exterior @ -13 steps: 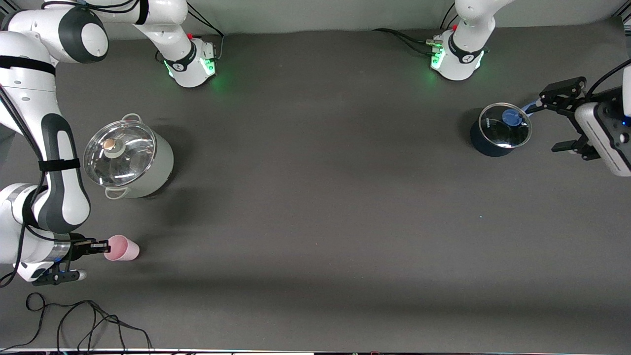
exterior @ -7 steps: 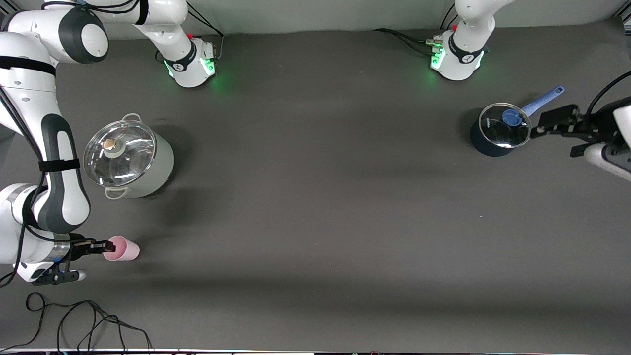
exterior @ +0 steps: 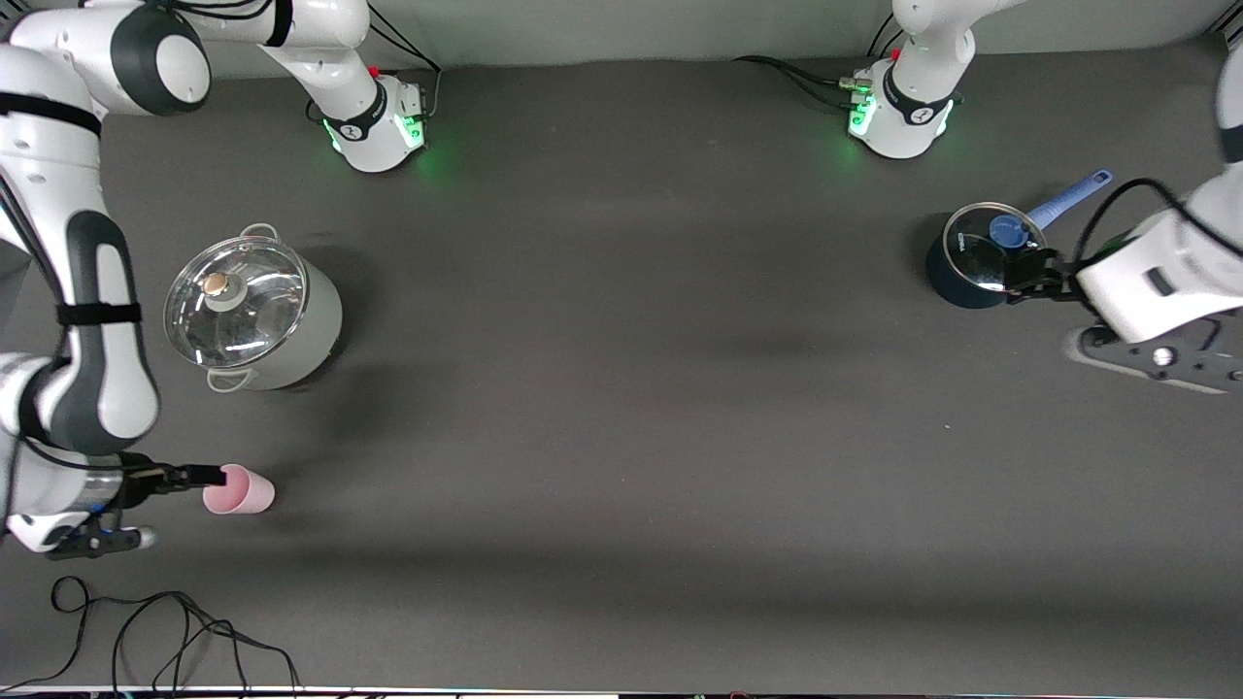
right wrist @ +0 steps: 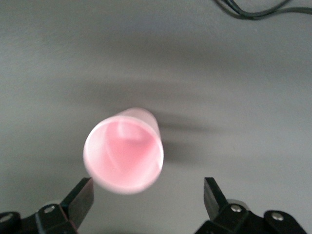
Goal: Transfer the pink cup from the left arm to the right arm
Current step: 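Set the pink cup upright on the table and open the right gripper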
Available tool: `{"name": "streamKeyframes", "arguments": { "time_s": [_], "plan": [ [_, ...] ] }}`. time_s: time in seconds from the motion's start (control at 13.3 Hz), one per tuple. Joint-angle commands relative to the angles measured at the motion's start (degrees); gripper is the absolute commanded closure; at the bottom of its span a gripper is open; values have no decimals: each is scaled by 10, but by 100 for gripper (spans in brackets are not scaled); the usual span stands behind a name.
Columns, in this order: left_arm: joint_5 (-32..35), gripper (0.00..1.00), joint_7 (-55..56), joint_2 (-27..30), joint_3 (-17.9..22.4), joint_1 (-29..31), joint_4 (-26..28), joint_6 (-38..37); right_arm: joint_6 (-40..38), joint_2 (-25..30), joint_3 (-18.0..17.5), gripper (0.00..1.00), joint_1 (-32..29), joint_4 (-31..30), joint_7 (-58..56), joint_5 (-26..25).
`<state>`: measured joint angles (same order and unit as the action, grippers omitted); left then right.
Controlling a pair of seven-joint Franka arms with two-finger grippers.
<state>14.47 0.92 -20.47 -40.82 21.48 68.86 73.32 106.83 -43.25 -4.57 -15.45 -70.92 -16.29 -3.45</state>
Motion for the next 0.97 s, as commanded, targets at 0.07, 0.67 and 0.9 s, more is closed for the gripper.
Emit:
{"name": "streamKeyframes", "arguments": {
  "time_s": [0.07, 0.67, 0.9],
  "plan": [
    [24, 0, 14, 7, 4, -3, 8, -28, -123, 116, -2, 0, 7, -15, 4, -9],
    [34, 0, 21, 9, 2, -7, 19, -29, -240, 325, 0, 0, 7, -110, 31, 17],
    [34, 0, 21, 10, -1, -7, 21, -28, -184, 419, 0, 0, 7, -232, 32, 26]
  ]
}}
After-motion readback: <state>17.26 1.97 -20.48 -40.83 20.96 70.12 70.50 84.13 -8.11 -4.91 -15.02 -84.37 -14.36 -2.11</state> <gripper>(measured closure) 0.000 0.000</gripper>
